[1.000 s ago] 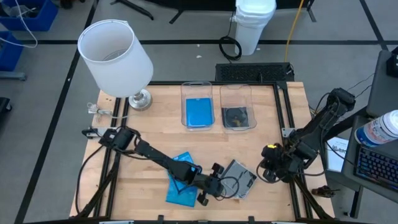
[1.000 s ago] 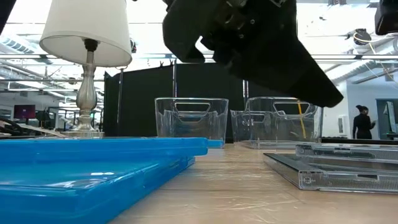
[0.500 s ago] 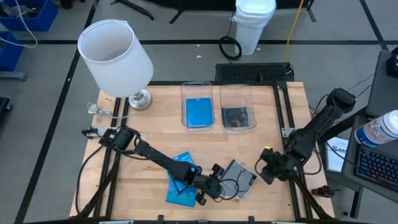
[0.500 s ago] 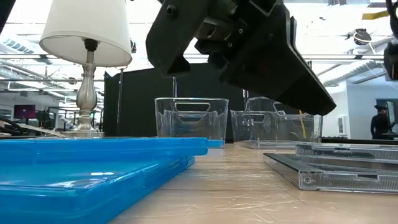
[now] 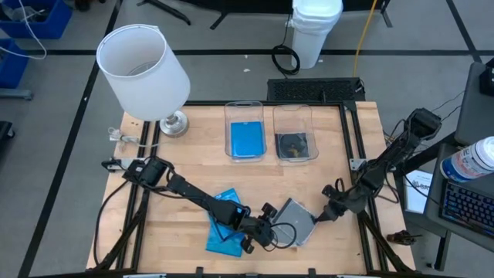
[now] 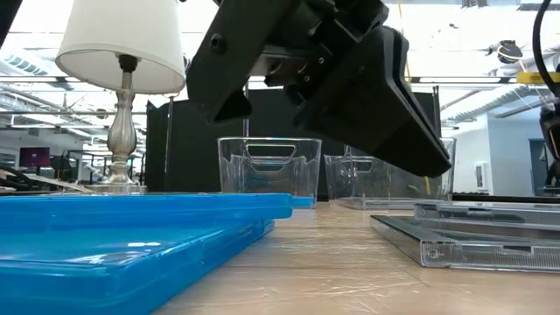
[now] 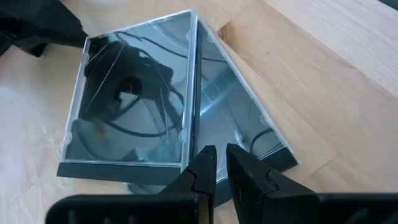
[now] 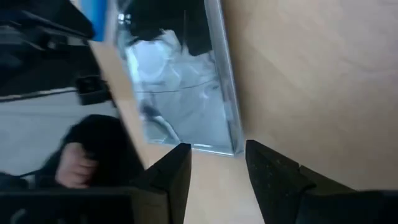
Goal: Pick & place jewel cases by type
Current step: Put the right black CD case into the right transparent bin
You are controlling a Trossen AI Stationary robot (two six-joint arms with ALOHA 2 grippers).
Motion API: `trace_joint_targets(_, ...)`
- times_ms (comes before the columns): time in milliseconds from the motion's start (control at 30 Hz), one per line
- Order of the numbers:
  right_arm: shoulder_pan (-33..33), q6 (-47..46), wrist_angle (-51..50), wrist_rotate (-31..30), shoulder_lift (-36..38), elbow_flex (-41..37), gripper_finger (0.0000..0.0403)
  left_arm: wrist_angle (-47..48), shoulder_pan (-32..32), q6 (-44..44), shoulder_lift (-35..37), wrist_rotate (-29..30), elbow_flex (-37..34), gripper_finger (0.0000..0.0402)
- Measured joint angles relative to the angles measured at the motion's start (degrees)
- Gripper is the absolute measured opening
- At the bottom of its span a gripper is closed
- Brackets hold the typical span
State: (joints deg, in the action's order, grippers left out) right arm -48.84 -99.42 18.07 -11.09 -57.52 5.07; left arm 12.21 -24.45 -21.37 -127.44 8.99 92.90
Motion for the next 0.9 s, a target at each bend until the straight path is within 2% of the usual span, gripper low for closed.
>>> trace_joint_targets(67,0.0,-0.5,2.7,-0.7,0.0,-1.2,0.0146,0.3,0.1,0.1,0.0,0.0,0.0,0.0046)
trace_joint_targets(267,0.0,-0.6,1.9,-0.8,-0.1,-1.6,0.0146,1.5,1.4,0.9,0.0,0.0,-0.2,0.0046)
trace_joint_targets(500,0.0,-4.2,-4.2,2.1,-0.3,-1.7,0.0146,0.2,2.1,2.0,0.0,-1.8,-2.3,0.0046)
trace_joint_targets(900,0.0,-4.2,-8.0,2.4,-0.4,-1.7,0.0146,-4.3,2.1,2.0,0.0,-3.0,-4.0,0.0046)
